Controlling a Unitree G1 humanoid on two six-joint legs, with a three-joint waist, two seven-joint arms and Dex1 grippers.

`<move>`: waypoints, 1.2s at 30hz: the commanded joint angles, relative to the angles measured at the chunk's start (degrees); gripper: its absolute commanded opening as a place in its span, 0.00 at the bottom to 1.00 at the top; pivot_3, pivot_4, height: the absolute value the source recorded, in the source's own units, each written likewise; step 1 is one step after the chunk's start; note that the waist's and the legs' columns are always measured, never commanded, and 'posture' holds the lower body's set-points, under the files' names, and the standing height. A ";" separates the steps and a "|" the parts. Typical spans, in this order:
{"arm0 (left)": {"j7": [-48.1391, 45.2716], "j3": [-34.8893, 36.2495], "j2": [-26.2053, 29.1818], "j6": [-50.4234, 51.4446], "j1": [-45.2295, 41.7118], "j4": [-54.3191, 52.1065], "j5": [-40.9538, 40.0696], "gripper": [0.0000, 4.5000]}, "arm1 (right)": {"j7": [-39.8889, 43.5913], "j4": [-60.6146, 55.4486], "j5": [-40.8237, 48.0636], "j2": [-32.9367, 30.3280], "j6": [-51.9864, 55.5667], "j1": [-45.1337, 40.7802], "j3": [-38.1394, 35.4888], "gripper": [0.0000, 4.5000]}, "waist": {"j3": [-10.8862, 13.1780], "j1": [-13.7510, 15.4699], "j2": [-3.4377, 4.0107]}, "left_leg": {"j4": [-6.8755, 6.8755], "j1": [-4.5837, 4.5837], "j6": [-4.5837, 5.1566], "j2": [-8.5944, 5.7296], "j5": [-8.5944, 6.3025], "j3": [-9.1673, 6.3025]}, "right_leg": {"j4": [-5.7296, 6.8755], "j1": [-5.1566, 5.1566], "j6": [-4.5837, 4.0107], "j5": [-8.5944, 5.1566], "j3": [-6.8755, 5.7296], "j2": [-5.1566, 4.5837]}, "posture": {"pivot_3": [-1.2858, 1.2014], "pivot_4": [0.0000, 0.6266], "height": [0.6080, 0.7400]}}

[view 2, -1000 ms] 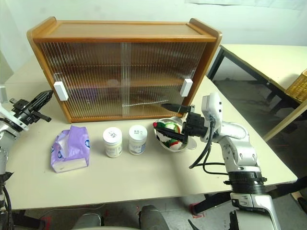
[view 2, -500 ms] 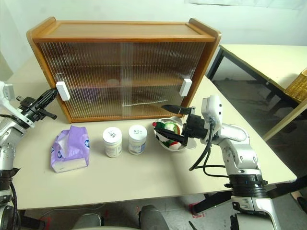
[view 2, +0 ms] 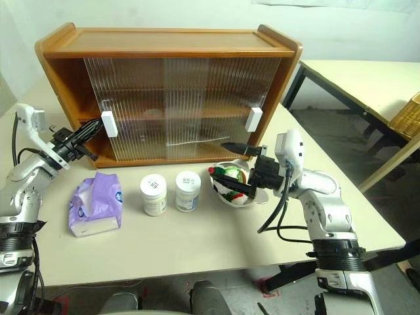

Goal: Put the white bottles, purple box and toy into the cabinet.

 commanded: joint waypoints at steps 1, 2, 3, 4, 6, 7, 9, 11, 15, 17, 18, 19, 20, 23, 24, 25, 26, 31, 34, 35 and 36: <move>-1.24 -1.79 -0.80 -1.01 -2.09 2.27 1.51 0.01 | -0.34 -1.17 -0.40 -0.15 -0.22 0.59 -0.45 1.00 | 0.00 -0.04 0.00 | 0.01 -0.02 0.00 0.00 0.00 0.00 | -0.01 0.00 0.03 0.01 0.00 0.00 | 0.45 0.00 1.00; -1.51 -2.17 -1.06 -1.08 -2.61 2.63 1.55 0.01 | -0.42 -1.26 -0.39 -0.16 -0.21 0.66 -0.48 1.00 | 0.00 -0.04 0.00 | 0.03 -0.04 0.00 0.00 0.00 0.00 | -0.02 0.00 0.04 0.02 0.00 0.00 | 0.45 0.00 1.00; -1.74 -2.36 -1.27 -1.13 -2.94 2.88 1.63 0.01 | -0.48 -1.33 -0.38 -0.17 -0.20 0.72 -0.49 1.00 | 0.00 -0.07 0.00 | 0.06 -0.06 0.00 0.00 0.00 0.00 | -0.04 0.00 0.07 0.04 0.00 0.00 | 0.45 0.00 1.00; -2.01 -2.61 -1.55 -1.14 -3.29 3.11 1.75 0.01 | -0.55 -1.39 -0.38 -0.18 -0.20 0.78 -0.50 1.00 | 0.00 -0.11 0.00 | 0.09 -0.06 0.01 0.00 0.00 0.00 | -0.05 0.00 0.08 0.04 0.01 0.00 | 0.45 0.00 1.00; -2.50 -3.04 -2.09 -1.09 -3.87 3.51 1.96 0.01 | -0.71 -1.54 -0.35 -0.19 -0.21 0.92 -0.52 1.00 | 0.00 -0.16 0.00 | 0.16 -0.10 0.03 0.00 -0.02 0.00 | -0.07 0.00 0.12 0.07 0.01 0.00 | 0.45 0.00 1.00; -2.76 -3.34 -2.34 -1.11 -4.19 3.81 2.09 0.01 | -0.80 -1.66 -0.33 -0.21 -0.20 0.99 -0.55 1.00 | 0.00 -0.19 0.00 | 0.20 -0.12 0.05 0.00 -0.03 0.00 | -0.07 0.00 0.14 0.08 0.01 0.00 | 0.45 0.00 1.00; -3.21 -4.00 -2.85 -1.43 -4.87 4.65 2.56 0.01 | -0.98 -1.96 -0.27 -0.24 -0.13 1.20 -0.64 1.00 | 0.00 -0.29 0.00 | 0.27 -0.14 0.09 0.00 -0.05 0.00 | -0.07 0.00 0.16 0.09 0.01 0.00 | 0.45 0.00 1.00; -3.84 -4.73 -3.27 -1.89 -5.56 5.36 3.12 0.01 | -1.11 -2.17 -0.23 -0.31 -0.13 1.45 -0.73 1.00 | 0.00 -0.45 0.00 | 0.32 -0.16 0.11 0.00 -0.06 0.00 | -0.08 0.00 0.23 0.12 0.01 0.00 | 0.45 0.00 1.00; -4.93 -6.12 -4.28 -1.69 -6.77 5.23 3.31 0.01 | -1.17 -2.24 -0.21 -0.45 -0.24 1.83 -0.92 1.00 | 0.00 -0.58 0.00 | 0.42 -0.20 0.13 0.00 -0.07 0.00 | -0.08 0.01 0.34 0.15 0.01 0.00 | 0.45 0.00 1.00; -5.14 -6.43 -4.50 -1.63 -7.08 5.32 3.32 0.01 | -1.16 -2.17 -0.23 -0.47 -0.28 1.83 -0.94 1.00 | 0.00 -0.73 0.00 | 0.53 -0.24 0.17 0.00 -0.10 0.00 | -0.09 0.01 0.45 0.17 0.01 0.00 | 0.45 0.00 1.00; -5.32 -6.63 -4.64 -1.71 -7.34 5.58 3.44 0.01 | -1.17 -2.16 -0.23 -0.47 -0.29 1.83 -0.95 1.00 | 0.00 -0.86 0.00 | 0.58 -0.25 0.22 0.00 -0.13 0.01 | -0.09 0.01 0.50 0.17 0.01 0.00 | 0.45 0.00 1.00; -5.43 -6.78 -4.78 -1.81 -7.61 5.90 3.56 0.01 | -1.18 -2.17 -0.24 -0.47 -0.30 1.85 -0.95 1.00 | 0.00 -0.97 0.00 | 0.63 -0.26 0.25 0.00 -0.14 0.01 | -0.09 0.01 0.58 0.17 0.01 0.00 | 0.45 0.00 1.00; -5.56 -6.96 -4.97 -1.97 -8.00 6.35 3.71 0.01 | -1.16 -2.17 -0.26 -0.46 -0.36 1.87 -0.95 1.00 | 0.00 -1.04 0.00 | 0.64 -0.26 0.25 0.00 -0.14 0.01 | -0.09 0.01 0.71 0.16 0.01 0.00 | 0.45 0.00 1.00; -6.10 -7.60 -5.68 -2.49 -9.49 7.77 4.15 0.01 | -1.18 -2.07 -0.33 -0.46 -0.45 1.86 -0.96 1.00 | 0.00 -1.06 0.01 | 0.65 -0.26 0.25 0.00 -0.14 0.01 | -0.08 0.01 0.82 0.16 0.01 0.00 | 0.44 0.00 1.00; -6.30 -7.77 -5.98 -2.58 -9.96 8.10 4.25 0.01 | -1.18 -2.01 -0.38 -0.44 -0.51 1.89 -0.94 1.00 | 0.00 -1.06 0.00 | 0.67 -0.26 0.25 0.00 -0.14 0.01 | -0.08 0.02 0.82 0.16 0.01 0.00 | 0.44 0.00 1.00; -6.43 -7.89 -6.26 -2.66 -10.34 8.37 4.37 0.01 | -1.15 -1.92 -0.44 -0.40 -0.64 1.92 -0.92 1.00 | 0.00 -1.06 0.00 | 0.68 -0.27 0.25 0.00 -0.14 0.01 | -0.09 0.02 0.82 0.16 0.01 0.00 | 0.44 0.00 1.00; -6.51 -8.01 -6.56 -2.72 -10.62 8.57 4.48 0.01 | -1.16 -1.85 -0.47 -0.36 -0.72 1.96 -0.89 1.00 | 0.00 -1.08 0.00 | 0.71 -0.28 0.25 0.00 -0.14 0.01 | -0.09 0.02 0.82 0.16 0.02 0.00 | 0.44 0.00 1.00; -6.93 -8.56 -7.72 -2.76 -11.18 8.84 4.90 0.01 | -1.20 -1.57 -0.61 -0.23 -1.10 2.18 -0.83 1.00 | 0.00 -1.32 0.00 | 0.71 -0.30 0.34 0.00 -0.19 0.01 | -0.11 0.01 0.88 0.13 0.03 0.00 | 0.44 0.00 1.00; -6.89 -8.67 -8.28 -2.68 -11.17 8.57 5.07 0.01 | -1.24 -1.41 -0.68 -0.21 -1.28 2.26 -0.74 1.00 | 0.00 -1.32 0.01 | 0.72 -0.32 0.41 0.00 -0.23 0.01 | -0.10 0.02 0.96 0.09 0.03 0.00 | 0.44 0.00 1.00; -6.87 -8.57 -8.34 -2.68 -11.18 8.56 5.10 0.01 | -1.31 -1.44 -0.69 -0.17 -1.24 2.18 -0.66 1.00 | 0.00 -1.32 0.01 | 0.72 -0.33 0.41 0.00 -0.24 0.02 | -0.11 0.02 0.97 0.09 0.03 0.00 | 0.44 0.00 1.00; -6.88 -8.48 -8.36 -2.70 -11.23 8.63 5.13 0.01 | -1.37 -1.43 -0.72 -0.14 -1.22 2.08 -0.59 1.00 | 0.00 -1.32 0.01 | 0.72 -0.34 0.43 0.00 -0.25 0.02 | -0.12 0.02 0.97 0.09 0.03 0.00 | 0.44 0.00 1.00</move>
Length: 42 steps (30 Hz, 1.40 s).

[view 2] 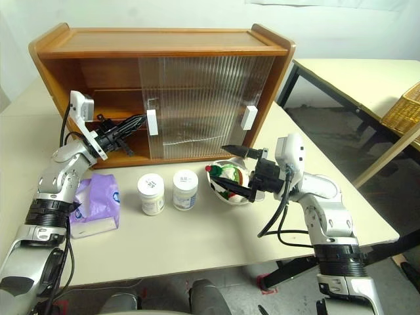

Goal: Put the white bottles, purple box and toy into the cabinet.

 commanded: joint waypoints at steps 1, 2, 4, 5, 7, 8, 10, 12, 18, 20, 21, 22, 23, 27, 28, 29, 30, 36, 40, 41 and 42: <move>-0.45 -0.69 -0.20 -0.36 -0.95 0.59 0.73 0.01 | -0.38 0.10 -0.75 0.02 -0.30 -0.07 -0.31 1.00 | 0.00 0.00 0.00 | 0.00 0.00 0.01 0.00 -0.01 0.01 | 0.00 0.00 0.00 0.00 0.00 0.00 | 0.44 0.00 1.00; -0.48 -0.64 -0.16 -0.35 -0.94 0.57 0.73 0.01 | -0.47 0.09 -0.78 0.08 -0.24 -0.20 -0.21 1.00 | 0.00 0.00 0.00 | 0.00 0.00 0.02 0.00 -0.01 0.01 | 0.00 0.00 0.01 -0.01 0.00 0.00 | 0.45 0.00 1.00; -0.33 -0.38 0.07 0.05 -0.71 -0.38 0.45 0.01 | -0.62 0.00 -0.82 0.22 -0.09 -0.46 0.05 1.00 | 0.00 0.01 0.00 | 0.00 0.00 0.02 0.00 -0.01 0.01 | 0.00 0.00 0.03 -0.02 0.00 0.00 | 0.45 0.00 1.00; -0.15 -0.09 0.23 0.27 -0.55 -1.10 0.20 0.01 | -0.65 -0.04 -0.83 0.24 -0.01 -0.56 0.18 1.00 | 0.00 0.02 0.00 | 0.00 0.00 0.02 0.00 -0.01 0.01 | 0.00 0.00 0.03 -0.02 0.00 0.00 | 0.45 0.00 1.00; 0.13 0.39 0.60 0.78 -0.14 -2.61 -0.29 0.01 | -0.59 -0.08 -0.83 0.23 0.07 -0.66 0.36 1.00 | 0.00 0.02 0.00 | 0.00 0.00 0.02 0.00 -0.01 0.01 | 0.00 0.00 0.03 -0.02 0.00 0.00 | 0.45 0.00 1.00; 0.54 0.95 0.78 1.44 0.21 -3.84 -0.93 0.01 | -0.56 -0.05 -0.82 0.23 0.14 -0.77 0.43 1.00 | 0.00 0.03 0.00 | 0.00 0.00 0.02 0.00 -0.01 0.01 | 0.00 0.00 0.03 -0.02 0.00 0.00 | 0.45 0.00 1.00; 1.15 1.70 1.09 2.59 0.73 -5.71 -1.81 0.01 | -0.57 0.04 -0.83 0.24 0.25 -0.98 0.53 1.00 | 0.00 0.04 0.00 | -0.01 0.00 0.02 0.00 -0.02 0.01 | 0.00 0.00 0.04 -0.02 0.00 0.00 | 0.45 0.00 1.00; 1.40 2.33 2.07 4.06 1.59 -8.23 -2.54 0.01 | -0.61 0.10 -0.87 0.32 0.40 -1.34 0.72 1.00 | 0.00 0.04 0.00 | -0.01 0.00 0.02 0.00 -0.02 0.03 | 0.00 0.00 0.04 -0.02 0.00 0.00 | 0.45 0.00 1.00; 0.24 3.14 6.56 10.93 4.65 -16.54 -5.95 0.03 | -0.50 0.32 -1.10 0.85 0.83 -2.29 1.77 1.00 | 0.00 0.15 0.01 | -0.03 0.02 0.03 0.00 -0.02 0.04 | 0.00 0.00 0.04 -0.02 0.00 0.01 | 0.46 0.00 1.00; -0.34 3.23 8.58 13.69 5.76 -19.68 -7.44 0.10 | -0.13 0.96 -1.24 0.94 0.66 -2.70 1.94 1.00 | 0.00 0.16 0.01 | -0.03 0.02 0.01 0.00 -0.03 0.04 | 0.00 0.00 0.04 -0.02 0.00 0.01 | 0.47 0.00 1.00; -0.61 3.69 9.88 15.47 6.40 -21.46 -8.56 0.16 | 0.15 1.51 -1.36 0.99 0.45 -2.95 2.01 1.00 | 0.00 0.23 0.01 | -0.04 0.02 0.01 0.00 -0.04 0.04 | 0.00 0.00 0.04 -0.02 0.00 0.01 | 0.47 0.00 1.00; -0.96 4.41 11.46 17.22 7.06 -23.23 -9.79 0.23 | 0.43 2.07 -1.44 1.07 0.23 -3.18 2.08 1.00 | 0.00 0.28 0.01 | -0.04 0.02 0.00 0.00 -0.04 0.04 | 0.00 0.00 0.03 -0.02 0.00 0.01 | 0.47 0.00 1.00; -1.30 5.12 12.95 18.91 7.64 -24.80 -11.02 0.31 | 0.70 2.59 -1.52 1.15 0.02 -3.38 2.13 1.00 | 0.00 0.32 0.01 | -0.05 0.03 0.00 0.00 -0.04 0.04 | 0.00 -0.01 0.03 -0.02 0.00 0.01 | 0.47 0.00 1.00; -4.47 8.27 20.85 24.62 10.55 -29.83 -15.33 0.63 | 1.82 4.30 -1.85 1.53 -0.95 -3.93 2.20 1.00 | 0.00 0.43 0.04 | -0.11 0.06 0.00 0.01 -0.06 0.04 | 0.01 -0.04 0.02 -0.02 0.00 0.01 | 0.48 0.00 1.00; -5.80 9.05 23.29 26.00 11.33 -30.49 -16.27 0.72 | 2.14 4.72 -1.90 1.60 -1.17 -4.06 2.21 1.00 | 0.01 0.43 0.04 | -0.14 0.07 -0.01 0.01 -0.06 0.04 | 0.01 -0.06 0.02 -0.03 0.01 0.01 | 0.48 0.00 1.00; -7.84 9.73 26.37 26.71 12.32 -30.81 -16.54 0.78 | 2.49 5.11 -1.91 1.64 -1.42 -4.25 2.22 1.00 | 0.01 0.45 0.05 | -0.16 0.07 -0.02 0.01 -0.07 0.04 | 0.01 -0.08 0.01 -0.03 0.01 0.01 | 0.48 0.00 1.00; -9.72 10.30 29.17 27.53 13.16 -30.92 -16.99 0.87 | 2.84 5.42 -1.84 1.68 -1.61 -4.43 2.24 1.00 | 0.01 0.54 0.07 | -0.18 0.07 -0.03 0.03 -0.08 0.04 | 0.02 -0.11 0.00 -0.04 0.01 0.01 | 0.48 0.00 1.00; -20.40 12.48 42.30 29.80 16.29 -27.50 -17.90 0.99 | 4.06 6.97 -2.05 1.97 -2.19 -5.83 2.57 1.00 | 0.01 1.23 0.12 | -0.34 0.06 -0.07 0.13 -0.10 0.04 | 0.06 -0.37 -0.38 -0.01 0.01 0.03 | 0.49 0.00 1.00; -26.82 10.73 48.19 27.89 15.74 -24.91 -16.11 0.99 | 4.57 7.85 -2.36 2.19 -2.46 -6.57 2.99 1.00 | 0.00 1.75 0.15 | -0.44 0.01 -0.08 0.30 -0.10 0.04 | 0.12 -0.87 -1.29 0.12 0.01 0.16 | 0.49 0.00 1.00; -27.98 10.07 49.01 26.98 15.19 -24.32 -15.41 0.99 | 4.74 8.10 -2.44 2.22 -2.54 -6.79 3.07 1.00 | 0.00 1.79 0.16 | -0.45 -0.02 -0.08 0.34 -0.10 0.04 | 0.13 -0.94 -1.49 0.16 0.00 0.21 | 0.49 0.00 1.00; -29.85 8.93 50.21 25.95 14.38 -23.60 -14.47 0.99 | 4.88 8.14 -2.40 2.19 -2.43 -6.99 3.08 1.00 | 0.00 1.82 0.16 | -0.52 -0.02 -0.09 0.35 -0.10 0.05 | 0.13 -0.97 -1.59 0.15 0.00 0.23 | 0.49 0.00 1.00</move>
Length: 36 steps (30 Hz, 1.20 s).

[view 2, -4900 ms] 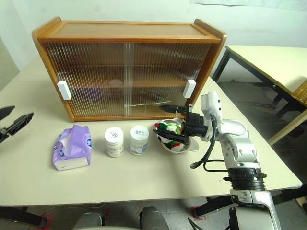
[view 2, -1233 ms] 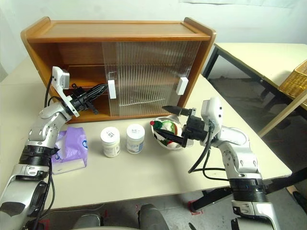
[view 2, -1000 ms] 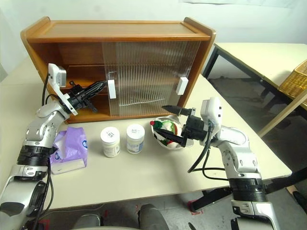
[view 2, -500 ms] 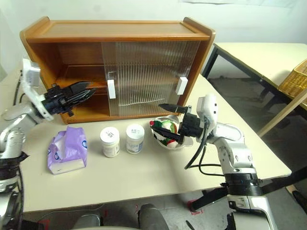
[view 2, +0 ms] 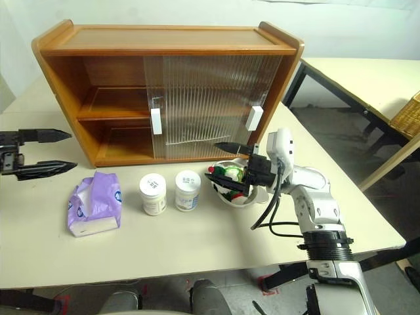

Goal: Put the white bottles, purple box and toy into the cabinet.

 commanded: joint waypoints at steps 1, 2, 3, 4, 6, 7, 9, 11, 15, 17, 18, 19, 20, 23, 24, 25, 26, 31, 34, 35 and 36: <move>-6.26 -4.17 3.40 -4.08 -2.20 2.21 3.78 0.99 | 0.96 0.70 -0.72 -0.08 -0.14 -1.03 0.35 1.00 | 0.00 0.07 0.00 | -0.04 0.00 0.00 0.00 0.00 0.00 | 0.00 -0.02 -0.06 -0.01 0.00 0.00 | 0.49 0.00 1.00; -8.36 -5.84 4.44 -5.56 -2.51 2.92 5.24 0.99 | 1.08 0.56 -0.60 -0.25 0.04 -1.11 0.22 1.00 | 0.00 0.08 0.00 | -0.10 0.00 0.00 0.00 0.00 0.01 | 0.00 -0.07 -0.09 -0.02 0.00 0.01 | 0.49 0.00 1.00; -9.85 -7.10 5.07 -6.64 -2.87 3.54 6.32 0.99 | 1.17 0.51 -0.53 -0.37 0.17 -1.20 0.11 1.00 | -0.01 0.06 0.01 | -0.14 -0.01 0.00 0.00 0.00 0.01 | 0.00 -0.09 -0.13 -0.04 0.00 0.02 | 0.49 0.00 1.00; -11.07 -8.29 5.45 -7.85 -2.80 3.99 7.43 0.99 | 1.21 0.46 -0.53 -0.45 0.20 -1.18 0.02 1.00 | -0.02 0.04 0.04 | -0.20 -0.01 0.00 0.00 0.00 0.01 | 0.00 -0.12 -0.24 -0.05 0.00 0.02 | 0.49 0.00 1.00; -13.08 -10.08 6.02 -9.82 -2.06 4.25 9.24 0.99 | 1.18 0.21 -0.50 -0.59 0.33 -0.99 -0.14 1.00 | -0.04 0.02 0.07 | -0.31 -0.02 0.00 0.00 0.00 0.04 | 0.00 -0.20 -0.40 -0.08 0.01 0.02 | 0.49 0.00 1.00; -13.99 -10.78 6.35 -11.02 -1.44 4.15 10.30 0.99 | 1.13 0.02 -0.47 -0.67 0.40 -0.84 -0.21 1.00 | -0.04 0.01 0.07 | -0.34 -0.05 0.00 0.00 0.00 0.06 | 0.00 -0.23 -0.43 -0.10 0.00 0.02 | 0.49 0.00 1.00; -16.51 -11.67 7.90 -12.88 1.10 3.08 11.88 0.99 | 0.90 -0.64 -0.36 -0.96 0.77 -0.25 -0.39 1.00 | -0.04 0.00 0.07 | -0.36 -0.20 0.00 0.01 0.00 0.06 | 0.00 -0.37 -0.44 -0.11 0.00 0.04 | 0.49 0.00 1.00; -17.84 -11.90 8.60 -14.43 2.63 2.42 12.72 0.99 | 0.81 -0.96 -0.30 -1.22 0.96 0.22 -0.54 1.00 | -0.05 -0.06 0.08 | -0.35 -0.40 0.00 0.01 0.00 0.06 | 0.00 -0.58 -0.47 -0.11 0.00 0.05 | 0.48 0.00 1.00; -19.46 -12.19 9.12 -15.72 4.04 1.95 14.01 0.99 | 0.71 -1.14 -0.29 -1.33 1.08 0.40 -0.60 1.00 | -0.06 -0.05 0.08 | -0.34 -0.79 -0.02 0.01 0.02 0.07 | 0.00 -0.85 -0.60 -0.08 -0.01 0.05 | 0.48 0.00 1.00; -20.03 -12.92 9.51 -19.21 4.99 2.30 16.30 0.99 | 0.51 -1.36 -0.31 -1.27 1.33 0.32 -0.55 1.00 | -0.07 -0.09 0.09 | -0.33 -0.80 -0.01 0.01 0.02 0.07 | 0.00 -0.85 -0.63 -0.06 -0.02 0.05 | 0.48 0.00 1.00; -20.13 -13.44 9.48 -21.01 5.31 2.55 17.47 0.99 | 0.43 -1.40 -0.32 -1.24 1.46 0.22 -0.53 1.00 | -0.07 -0.15 0.09 | -0.33 -0.80 -0.01 0.01 0.02 0.07 | 0.00 -0.85 -0.63 -0.05 -0.02 0.05 | 0.48 0.00 1.00; -20.18 -14.05 9.18 -22.68 5.51 2.73 18.52 0.99 | 0.41 -1.36 -0.36 -1.21 1.49 0.13 -0.48 1.00 | -0.07 -0.19 0.09 | -0.32 -0.80 -0.01 0.01 0.02 0.07 | 0.01 -0.85 -0.64 -0.05 -0.02 0.05 | 0.48 0.00 1.00; -20.18 -14.46 8.92 -23.68 5.58 2.84 19.13 0.99 | 0.42 -1.31 -0.38 -1.21 1.50 0.08 -0.47 1.00 | -0.07 -0.20 0.09 | -0.31 -0.79 0.01 0.01 0.03 0.07 | 0.02 -0.85 -0.66 -0.04 -0.02 0.05 | 0.48 0.00 1.00; -19.62 -16.04 6.95 -27.10 5.20 3.57 21.25 0.99 | 0.37 -1.22 -0.46 -1.19 1.52 -0.06 -0.44 1.00 | -0.08 -0.19 0.10 | -0.26 -0.78 0.04 0.01 0.06 0.07 | 0.06 -0.85 -0.71 -0.01 -0.02 0.05 | 0.48 0.00 1.00; -19.00 -16.91 5.89 -29.23 5.19 4.17 22.70 0.99 | 0.23 -1.35 -0.40 -1.19 1.65 -0.09 -0.48 1.00 | -0.11 -0.20 0.15 | -0.24 -0.77 0.05 0.01 0.06 0.07 | 0.07 -0.85 -0.74 0.01 -0.02 0.05 | 0.48 0.00 1.00; -18.23 -17.78 4.64 -31.45 5.03 4.96 24.18 0.99 | 0.08 -1.47 -0.37 -1.19 1.76 -0.07 -0.52 1.00 | -0.13 -0.24 0.17 | -0.22 -0.77 0.05 0.01 0.06 0.07 | 0.07 -0.85 -0.77 0.03 -0.02 0.05 | 0.48 0.00 1.00; -17.49 -18.47 3.39 -32.71 4.86 5.53 25.10 0.99 | 0.00 -1.55 -0.42 -1.21 1.74 0.00 -0.52 1.00 | -0.13 -0.29 0.18 | -0.18 -0.77 0.05 0.01 0.06 0.07 | 0.08 -0.85 -0.78 0.04 -0.02 0.05 | 0.48 0.00 1.00; -13.52 -20.43 -1.52 -35.33 6.10 5.42 28.17 0.99 | -0.81 -2.93 -0.20 -1.35 2.26 0.90 -0.83 1.00 | -0.16 -0.79 0.18 | -0.11 -0.79 0.10 0.02 0.10 0.07 | 0.15 -0.85 -0.76 0.06 -0.04 0.06 | 0.47 0.00 1.00; -11.48 -21.49 -3.28 -36.69 7.08 5.39 30.17 0.99 | -1.35 -3.68 -0.04 -1.35 2.67 1.33 -0.99 1.00 | -0.21 -1.16 0.25 | -0.08 -0.83 0.10 0.02 0.10 0.11 | 0.15 -0.81 -0.76 0.06 -0.04 0.06 | 0.47 0.00 1.00; -9.76 -21.99 -4.59 -36.54 7.82 4.86 30.88 0.99 | -1.59 -4.00 -0.06 -1.31 2.76 1.55 -0.99 1.00 | -0.21 -1.26 0.25 | -0.08 -0.85 0.10 0.02 0.10 0.12 | 0.15 -0.82 -0.74 0.07 -0.04 0.06 | 0.47 0.00 1.00; -8.63 -22.44 -5.46 -36.25 8.69 4.11 31.40 0.99 | -1.79 -4.26 -0.12 -1.28 2.81 1.72 -0.98 1.00 | -0.21 -1.38 0.25 | -0.08 -0.86 0.10 0.02 0.10 0.12 | 0.15 -0.81 -0.71 0.08 -0.05 0.06 | 0.47 0.00 1.00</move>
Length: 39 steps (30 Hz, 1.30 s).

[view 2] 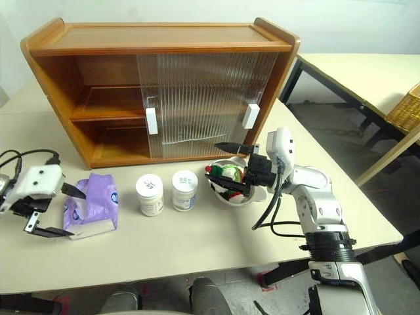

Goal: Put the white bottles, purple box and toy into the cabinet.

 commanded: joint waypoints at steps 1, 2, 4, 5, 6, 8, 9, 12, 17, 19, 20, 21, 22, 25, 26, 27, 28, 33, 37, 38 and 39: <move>3.97 -2.19 -2.56 0.07 2.83 -2.31 2.47 0.99 | -0.85 -1.51 -0.11 -0.47 0.67 0.74 -0.77 1.00 | -0.01 -0.22 0.02 | 0.00 -0.02 0.00 0.00 0.00 0.02 | 0.00 0.03 0.02 0.01 0.00 0.00 | 0.47 0.00 1.00; 4.44 -2.62 -2.83 0.22 4.00 -3.45 2.95 0.99 | -0.99 -1.70 -0.06 -0.51 0.76 0.86 -0.81 1.00 | -0.03 -0.34 0.04 | 0.00 -0.03 0.00 0.00 0.00 0.03 | 0.00 0.09 0.03 0.01 0.01 0.00 | 0.47 0.00 1.00; 5.09 -3.31 -2.90 0.79 5.81 -5.57 3.57 0.99 | -1.02 -1.84 0.05 -0.67 0.81 1.03 -0.91 1.00 | -0.04 -0.51 0.02 | 0.00 -0.01 0.00 0.00 0.00 0.06 | 0.00 0.15 0.03 0.01 0.00 0.01 | 0.47 0.00 1.00; 5.42 -3.46 -2.97 1.06 6.29 -6.24 3.76 0.99 | -1.01 -1.87 0.08 -0.72 0.82 1.09 -0.94 1.00 | -0.04 -0.56 0.01 | 0.01 0.00 0.00 0.00 0.00 0.06 | 0.00 0.15 0.06 0.02 0.00 0.01 | 0.47 0.00 1.00; 5.84 -3.62 -3.11 1.36 6.59 -6.81 3.96 0.99 | -1.00 -1.87 0.10 -0.76 0.83 1.13 -0.98 1.00 | -0.07 -0.61 0.04 | 0.02 0.00 0.00 0.00 0.00 0.06 | 0.00 0.15 0.06 0.02 0.00 0.01 | 0.47 0.00 1.00; 6.70 -3.92 -3.35 1.75 7.16 -7.69 4.37 0.99 | -0.98 -1.75 0.00 -0.77 0.76 1.05 -0.94 1.00 | -0.12 -0.71 0.14 | 0.03 0.02 0.05 0.00 0.03 0.06 | 0.00 0.19 0.10 0.06 0.01 0.02 | 0.47 0.00 1.00; 7.00 -3.99 -3.25 1.83 7.47 -7.98 4.64 0.99 | -1.05 -1.71 -0.02 -0.69 0.81 0.86 -0.87 1.00 | -0.15 -0.75 0.17 | 0.03 0.04 0.08 0.00 0.04 0.06 | 0.00 0.21 0.11 0.06 0.01 0.02 | 0.47 0.00 1.00; 7.57 -3.93 -2.43 0.41 8.09 -7.78 6.03 0.99 | -1.21 -1.64 -0.05 -0.43 0.95 0.35 -0.65 1.00 | -0.22 -0.77 0.28 | 0.03 0.08 0.15 0.00 0.08 0.06 | 0.01 0.23 0.14 0.08 0.01 0.02 | 0.47 0.00 1.00; 6.15 -2.09 0.08 0.76 6.48 -6.27 5.20 0.80 | -0.63 -0.76 -0.27 0.01 0.17 0.00 -0.17 1.00 | -0.28 -0.74 0.36 | 0.03 0.10 0.18 0.01 0.10 0.05 | 0.07 0.23 0.13 0.09 0.01 0.02 | 0.48 0.00 1.00; 5.79 -2.03 0.54 0.78 5.22 -5.79 4.78 0.66 | -0.50 -0.56 -0.36 0.21 -0.08 -0.04 -0.05 1.00 | -0.29 -0.72 0.39 | 0.03 0.12 0.18 0.01 0.10 0.05 | 0.09 0.23 0.13 0.09 0.01 0.03 | 0.48 0.00 1.00; 5.62 -2.03 0.63 0.95 4.54 -5.47 4.65 0.57 | -0.50 -0.50 -0.42 0.32 -0.16 -0.10 0.01 1.00 | -0.29 -0.72 0.39 | 0.03 0.12 0.19 0.01 0.10 0.05 | 0.09 0.23 0.13 0.10 0.01 0.03 | 0.48 0.00 1.00; 5.46 -2.04 0.74 1.61 3.77 -5.13 4.65 0.50 | -0.52 -0.41 -0.50 0.44 -0.23 -0.18 0.07 1.00 | -0.29 -0.71 0.39 | 0.03 0.12 0.19 0.01 0.10 0.05 | 0.09 0.23 0.12 0.10 0.01 0.03 | 0.48 0.00 1.00; 5.32 -2.09 0.80 1.65 3.16 -4.79 4.81 0.40 | -0.55 -0.36 -0.59 0.56 -0.29 -0.26 0.14 1.00 | -0.29 -0.72 0.38 | 0.03 0.11 0.19 0.01 0.10 0.05 | 0.09 0.23 0.12 0.10 0.01 0.02 | 0.48 0.00 1.00; 4.65 -2.38 0.60 2.36 1.29 -4.49 4.77 0.16 | -0.74 -0.20 -0.78 0.87 -0.40 -0.50 0.29 1.00 | -0.29 -0.72 0.39 | 0.03 0.11 0.19 0.01 0.10 0.05 | 0.09 0.22 0.11 0.10 0.01 0.03 | 0.48 0.00 1.00; 4.30 -2.46 0.49 2.99 0.63 -4.72 4.45 0.08 | -0.80 -0.17 -0.82 0.94 -0.44 -0.55 0.35 1.00 | -0.29 -0.72 0.38 | 0.03 0.11 0.19 0.01 0.10 0.05 | 0.09 0.22 0.11 0.10 0.01 0.02 | 0.48 0.00 1.00; 3.89 -2.52 0.36 3.50 -0.05 -4.96 4.07 0.01 | -0.89 -0.14 -0.87 1.01 -0.44 -0.62 0.41 1.00 | -0.29 -0.72 0.38 | 0.03 0.10 0.19 0.01 0.10 0.05 | 0.09 0.22 0.11 0.10 0.01 0.02 | 0.48 0.00 1.00; 3.29 -2.60 0.16 4.21 -1.05 -5.37 3.49 0.00 | -0.96 -0.10 -0.94 1.10 -0.46 -0.70 0.48 1.00 | -0.29 -0.72 0.38 | 0.03 0.10 0.19 0.01 0.10 0.06 | 0.09 0.22 0.11 0.10 0.01 0.02 | 0.48 0.00 1.00; -0.82 -3.14 -0.36 7.10 -7.42 -7.84 0.32 0.00 | -1.14 0.03 -1.18 1.55 -0.49 -1.06 0.71 1.00 | -0.29 -0.49 0.38 | 0.05 0.06 0.18 0.01 0.10 0.06 | 0.09 0.22 0.10 0.11 0.01 0.03 | 0.48 0.00 1.00; -5.30 -3.49 -0.89 12.02 -16.57 -9.60 -3.85 0.00 | -0.93 0.60 -1.33 1.86 -0.92 -1.15 0.72 1.00 | -0.29 -0.39 0.38 | 0.09 0.03 0.19 0.01 0.10 0.06 | 0.09 0.22 0.11 0.12 -0.01 0.03 | 0.48 0.00 1.00; -6.20 -3.68 -0.99 13.00 -18.60 -9.99 -4.66 0.00 | -0.86 0.77 -1.35 1.93 -1.05 -1.15 0.70 1.00 | -0.29 -0.34 0.38 | 0.11 0.02 0.19 0.01 0.10 0.06 | 0.09 0.22 0.11 0.12 -0.01 0.03 | 0.48 0.00 1.00; -7.03 -3.94 -1.18 13.64 -20.52 -10.05 -5.18 0.00 | -0.78 0.90 -1.38 2.01 -1.24 -1.12 0.70 1.00 | -0.29 -0.34 0.38 | 0.15 -0.03 0.19 0.01 0.10 0.06 | 0.09 0.22 0.13 0.13 -0.01 0.03 | 0.48 0.00 1.00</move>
